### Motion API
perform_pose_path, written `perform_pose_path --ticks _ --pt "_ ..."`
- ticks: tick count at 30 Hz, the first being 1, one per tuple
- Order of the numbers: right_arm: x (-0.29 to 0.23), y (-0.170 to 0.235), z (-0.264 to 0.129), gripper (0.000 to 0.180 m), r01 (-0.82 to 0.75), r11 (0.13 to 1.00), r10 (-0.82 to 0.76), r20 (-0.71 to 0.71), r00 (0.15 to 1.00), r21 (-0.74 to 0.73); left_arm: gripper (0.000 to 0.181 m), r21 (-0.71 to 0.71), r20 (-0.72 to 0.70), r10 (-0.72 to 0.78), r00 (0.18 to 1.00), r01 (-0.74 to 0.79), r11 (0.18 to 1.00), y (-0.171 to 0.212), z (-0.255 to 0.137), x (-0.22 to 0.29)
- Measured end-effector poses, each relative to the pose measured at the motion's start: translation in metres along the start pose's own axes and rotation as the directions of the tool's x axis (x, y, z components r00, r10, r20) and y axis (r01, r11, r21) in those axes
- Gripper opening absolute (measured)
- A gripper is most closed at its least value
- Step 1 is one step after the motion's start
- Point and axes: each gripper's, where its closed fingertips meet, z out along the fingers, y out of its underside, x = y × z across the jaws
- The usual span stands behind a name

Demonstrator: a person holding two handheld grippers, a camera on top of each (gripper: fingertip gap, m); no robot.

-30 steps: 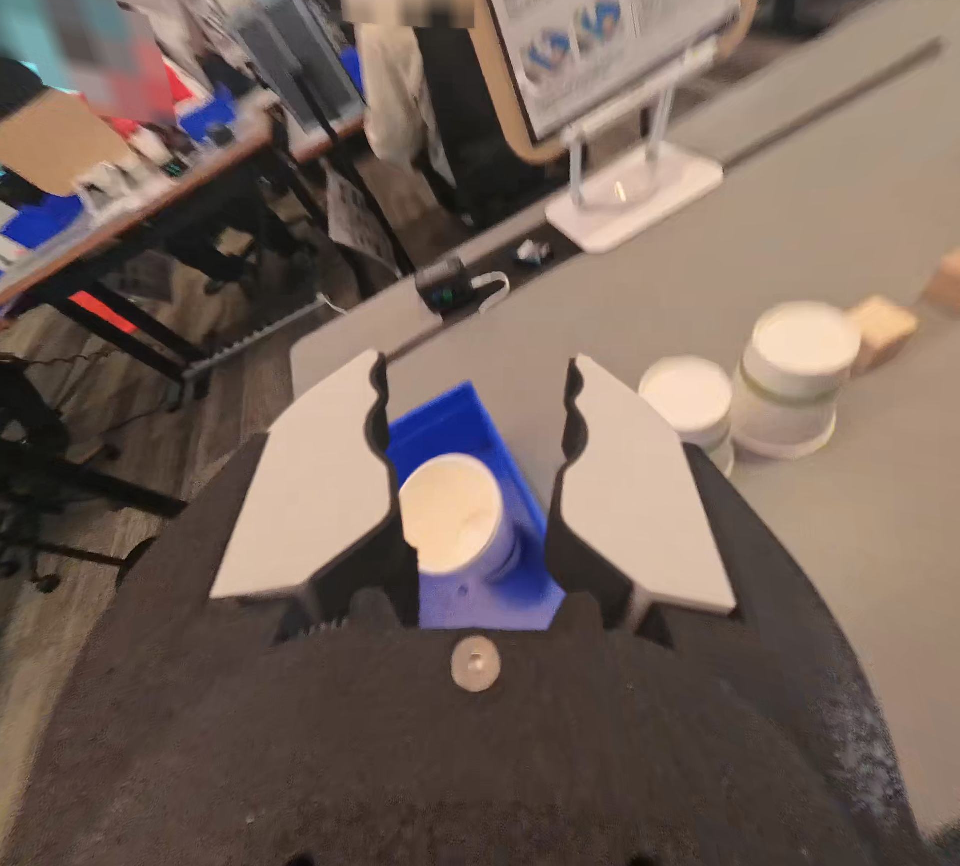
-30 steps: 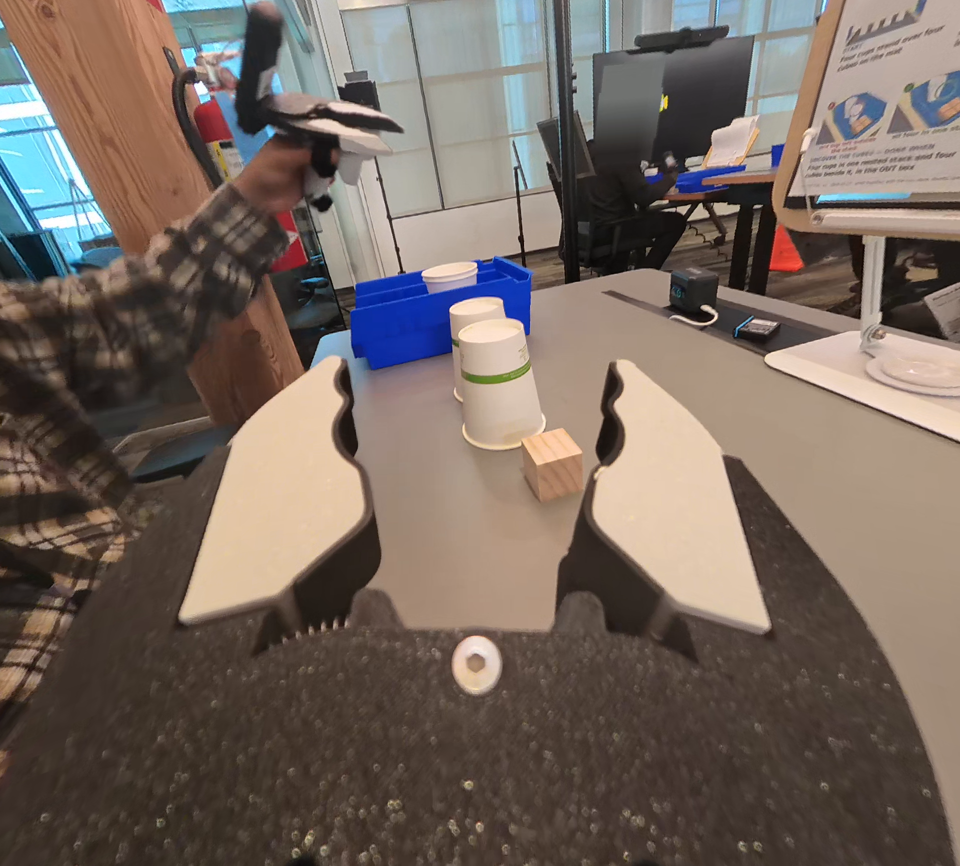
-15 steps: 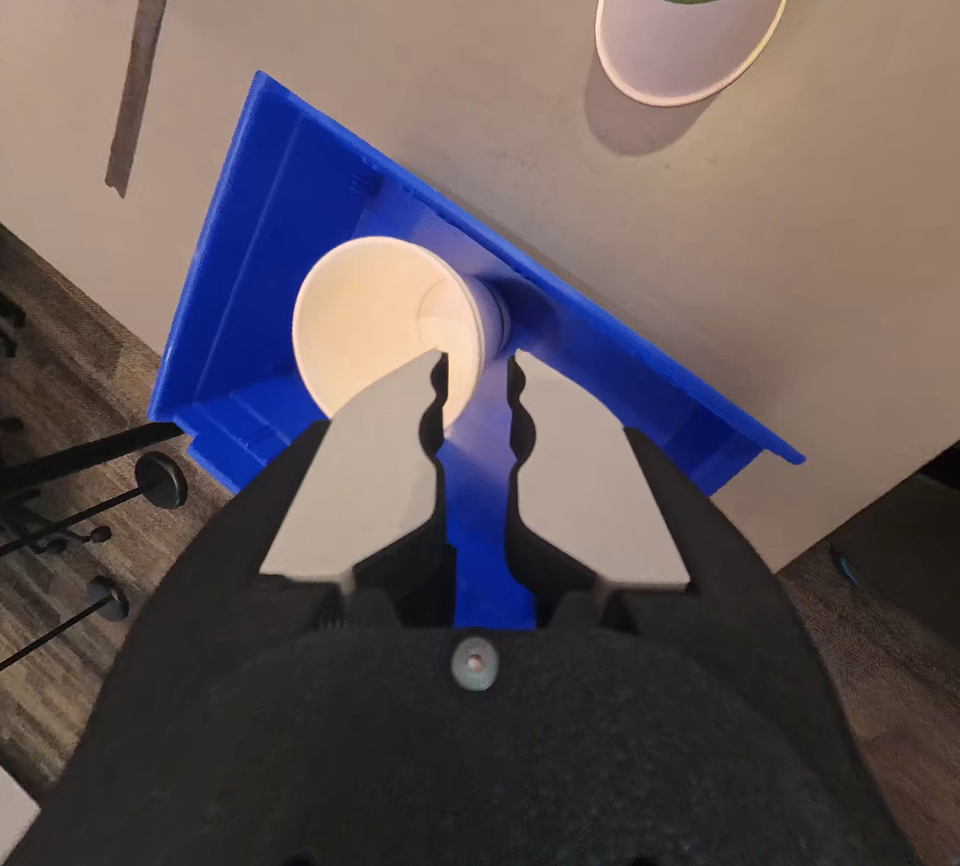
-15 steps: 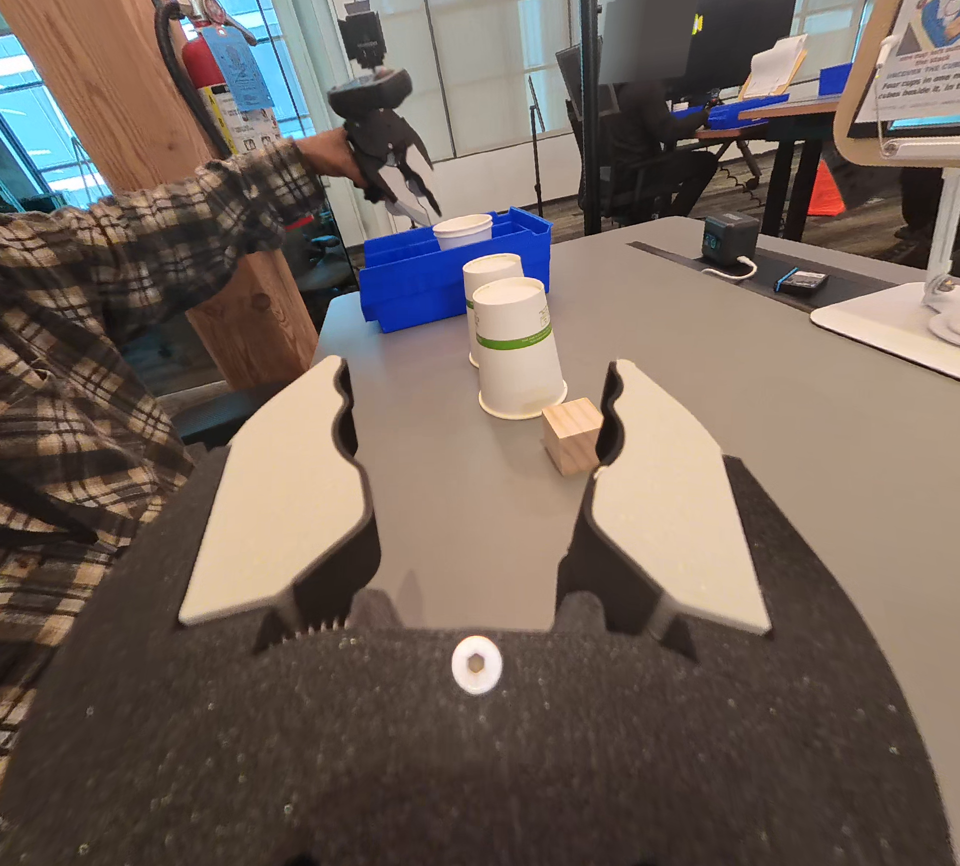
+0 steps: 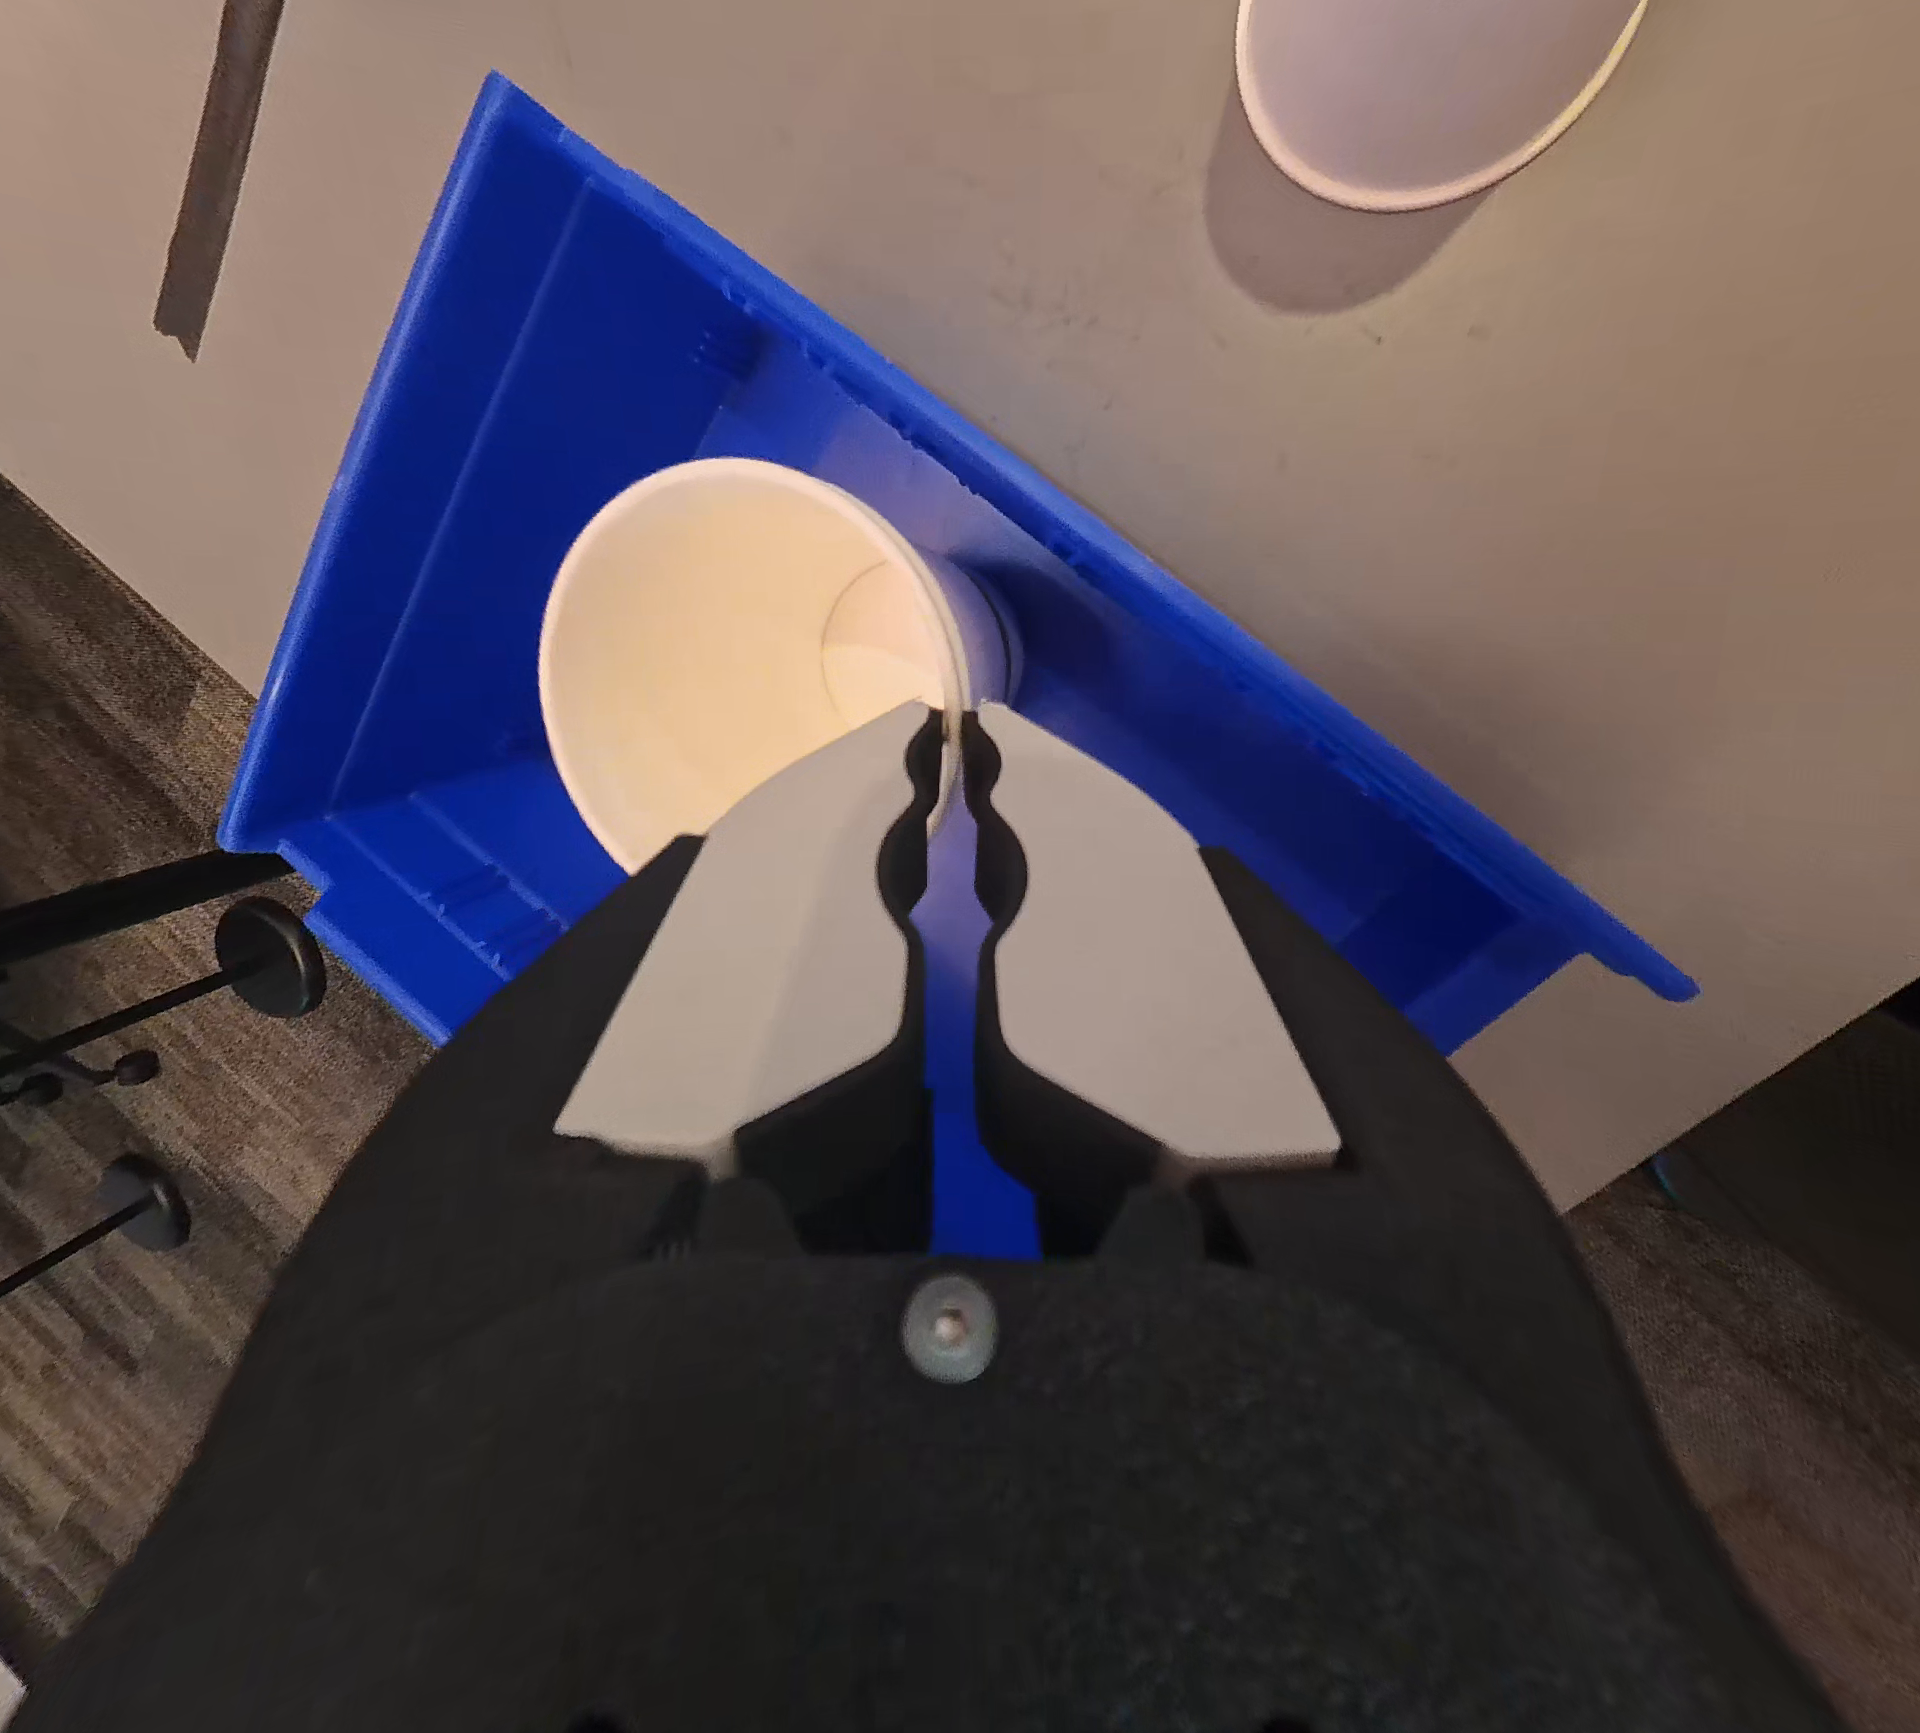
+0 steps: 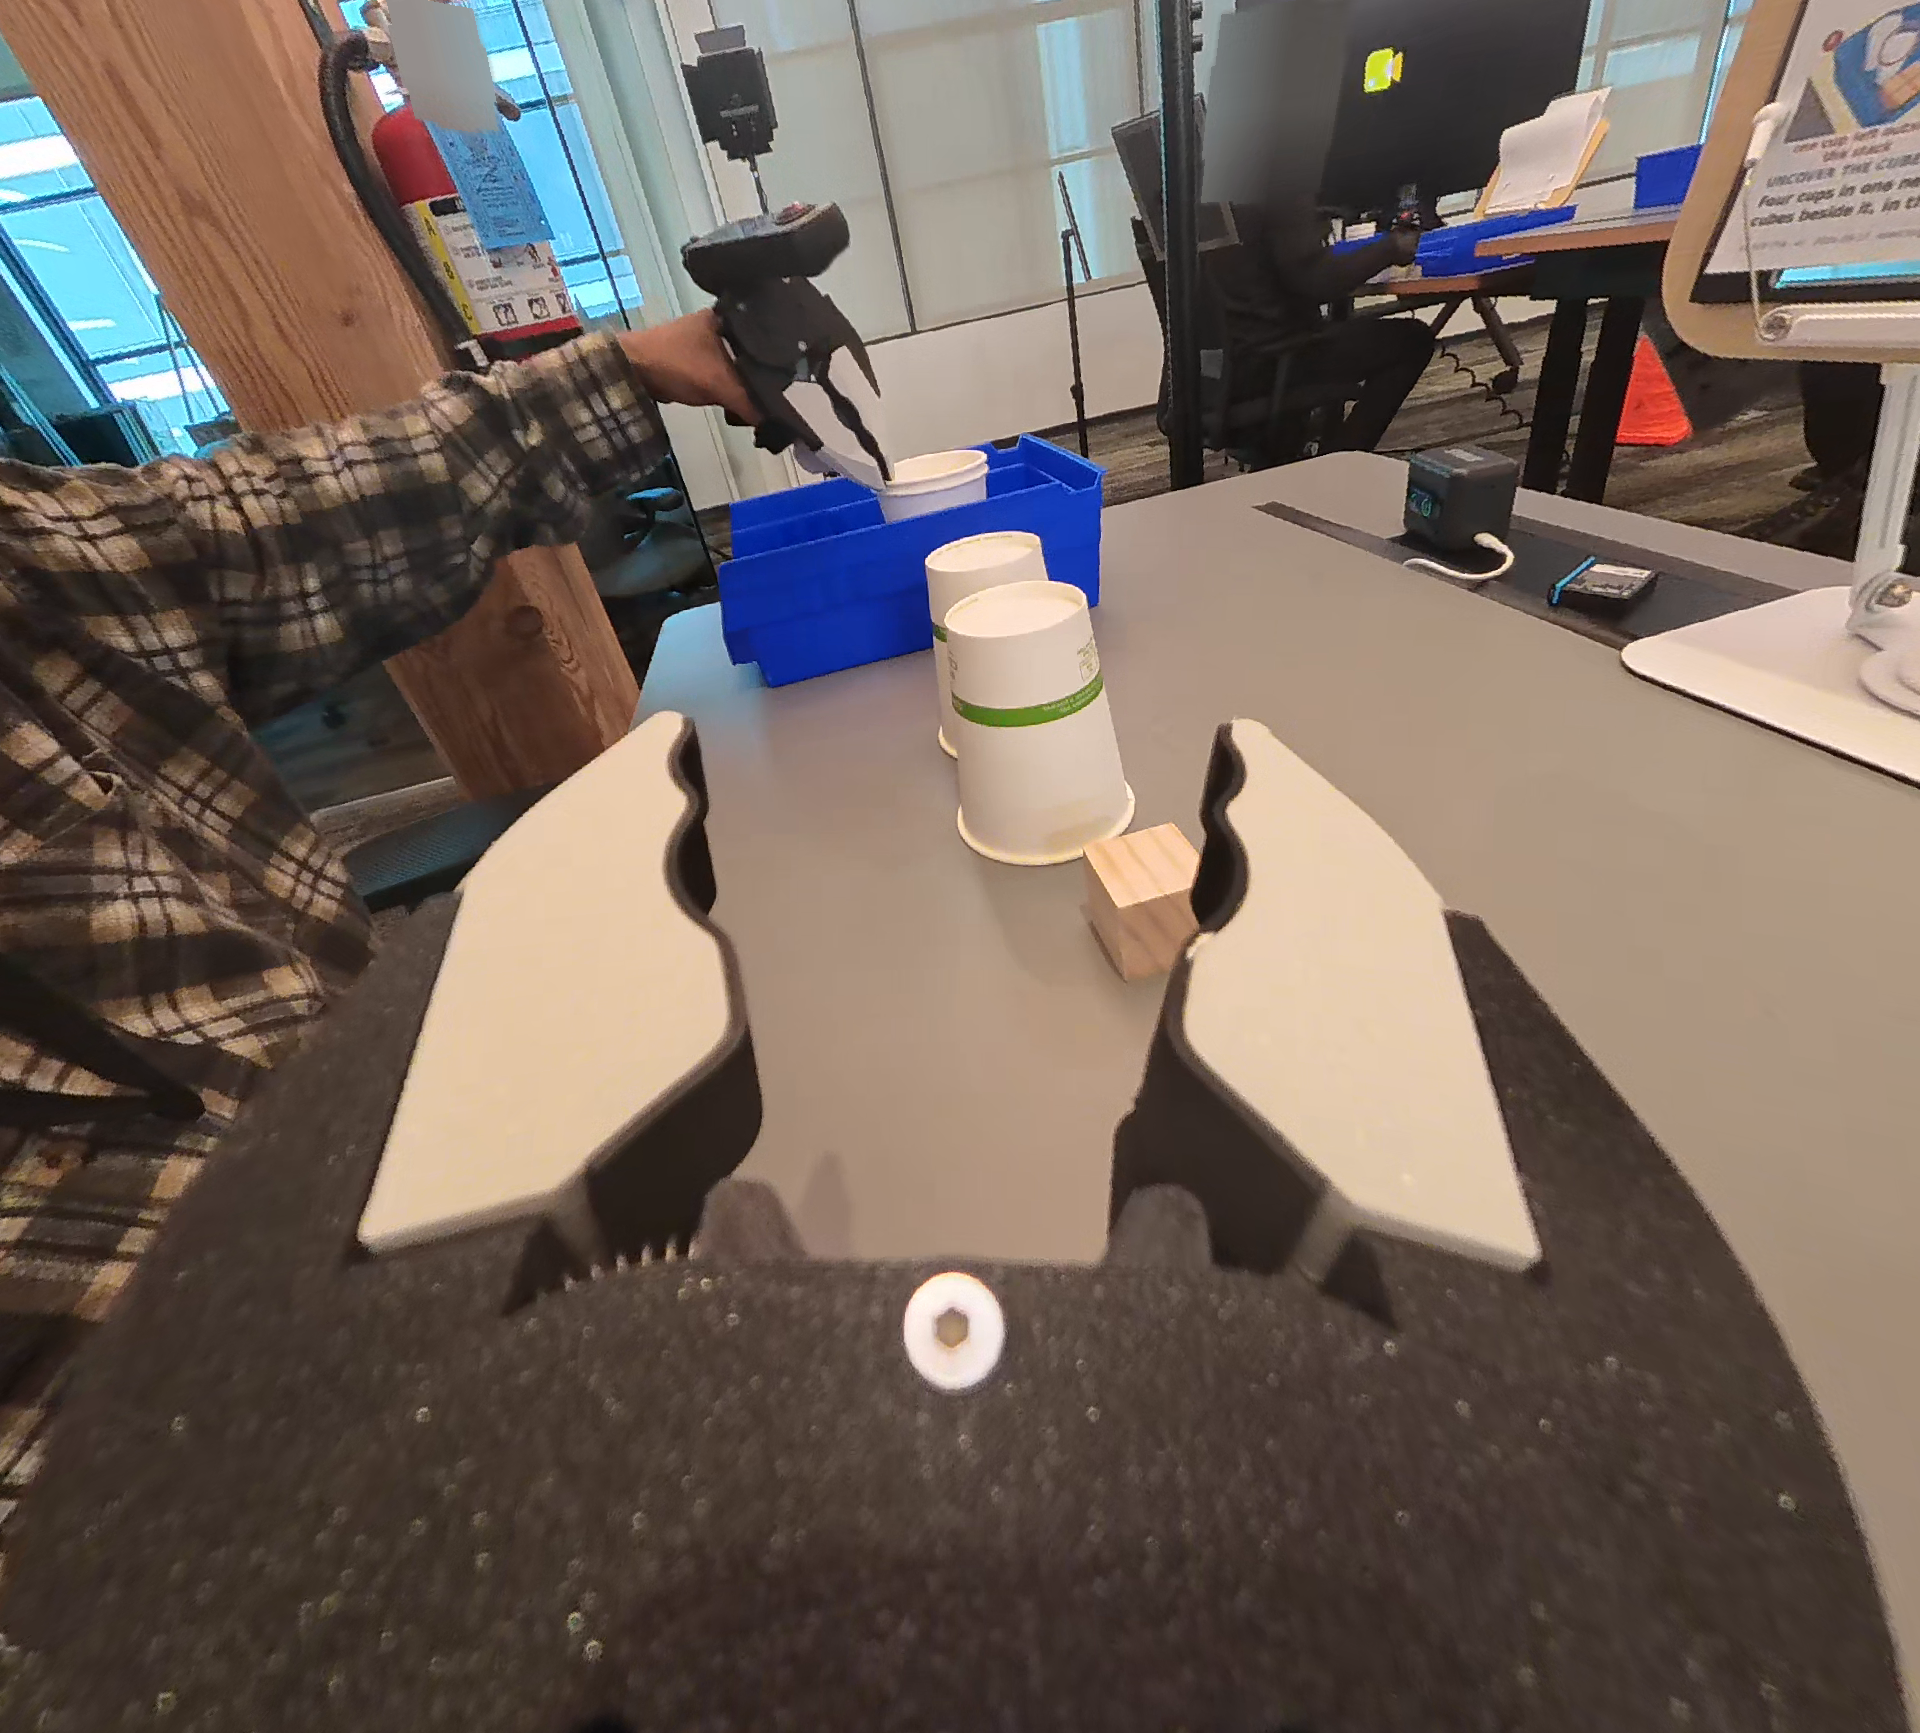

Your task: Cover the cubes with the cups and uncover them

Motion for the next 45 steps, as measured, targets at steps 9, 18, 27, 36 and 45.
perform_pose_path --ticks 9,18,27,36,45 --pt "-0.002 -0.004 -0.002 0.089 0.004 1.0 -0.004 -0.007 1.0 0.009 0.003 -0.006 0.038 -0.006 0.999 0.006 1.0 0.0 -0.002 -0.004" --pt "-0.006 0.001 0.002 0.087 0.001 1.0 -0.001 0.005 1.0 0.01 0.002 -0.009 0.229 0.009 0.973 -0.007 1.0 -0.005 -0.035 -0.018" --pt "-0.01 0.004 0.005 0.087 -0.001 1.0 0.001 0.009 1.0 0.01 0.003 -0.055 0.409 0.043 0.912 -0.023 0.998 -0.009 -0.064 -0.027" --pt "-0.01 0.007 0.005 0.087 -0.001 1.0 0.001 0.006 1.0 0.001 0.002 -0.092 0.516 0.056 0.855 -0.01 0.996 -0.017 -0.084 -0.028" --pt "-0.01 0.011 0.005 0.087 -0.009 1.0 0.009 0.01 1.0 0.002 0.002 -0.108 0.526 0.062 0.848 -0.006 0.994 -0.018 -0.081 -0.027"
